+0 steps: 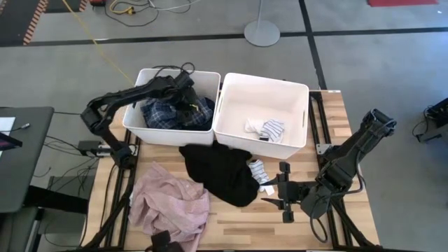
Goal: Sort clothes
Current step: Put the blue checkered long sleeve into the left white laundry bin, then put the pink long sleeve into the left white laundry bin
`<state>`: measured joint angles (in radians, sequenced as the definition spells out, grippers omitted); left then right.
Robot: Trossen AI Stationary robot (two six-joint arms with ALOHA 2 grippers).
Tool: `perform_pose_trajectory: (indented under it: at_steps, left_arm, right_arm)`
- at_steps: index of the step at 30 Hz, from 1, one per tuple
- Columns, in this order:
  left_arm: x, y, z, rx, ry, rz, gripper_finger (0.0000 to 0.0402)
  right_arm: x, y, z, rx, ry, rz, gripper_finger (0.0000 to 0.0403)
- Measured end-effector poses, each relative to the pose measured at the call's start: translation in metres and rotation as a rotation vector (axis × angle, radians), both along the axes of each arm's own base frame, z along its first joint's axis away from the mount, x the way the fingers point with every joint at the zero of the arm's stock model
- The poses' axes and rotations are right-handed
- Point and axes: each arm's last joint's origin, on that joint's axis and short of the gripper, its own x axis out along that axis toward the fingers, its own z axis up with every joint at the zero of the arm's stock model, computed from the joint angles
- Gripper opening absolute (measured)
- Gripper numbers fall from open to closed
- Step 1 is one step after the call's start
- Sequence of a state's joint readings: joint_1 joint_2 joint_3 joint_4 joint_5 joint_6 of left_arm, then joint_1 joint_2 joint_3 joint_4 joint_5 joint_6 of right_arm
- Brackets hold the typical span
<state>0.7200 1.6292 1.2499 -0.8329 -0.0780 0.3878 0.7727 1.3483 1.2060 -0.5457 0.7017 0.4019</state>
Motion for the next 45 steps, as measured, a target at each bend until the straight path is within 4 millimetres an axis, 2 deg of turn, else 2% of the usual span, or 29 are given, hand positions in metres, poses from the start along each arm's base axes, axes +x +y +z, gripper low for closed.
perform_pose_trajectory:
  at_steps: [6,15,22,29,36,45]
  left_arm:
    - [-0.024,-0.023,0.052,0.086,-0.147,-0.018,0.0215]
    - [-0.075,-0.068,0.120,0.255,-0.357,-0.038,0.0216]
    - [-0.115,-0.106,0.154,0.350,-0.544,-0.073,0.0216]
    - [-0.150,-0.145,0.175,0.308,-0.789,-0.226,0.0215]
    - [-0.176,-0.176,0.183,0.217,-0.972,-0.382,0.0215]
    - [-0.200,-0.199,0.176,0.166,-0.971,-0.408,0.0215]
  right_arm:
    - [0.000,0.000,0.000,-0.002,0.000,0.000,0.0221]
    - [0.003,-0.003,0.000,-0.008,-0.003,-0.007,0.0221]
    - [0.005,-0.005,0.001,-0.009,-0.006,-0.015,0.0221]
    - [0.005,-0.004,0.002,-0.005,-0.020,-0.010,0.0221]
    - [0.011,0.002,0.015,-0.017,-0.133,0.060,0.0221]
    - [0.022,0.006,0.024,-0.026,-0.225,0.178,0.0221]
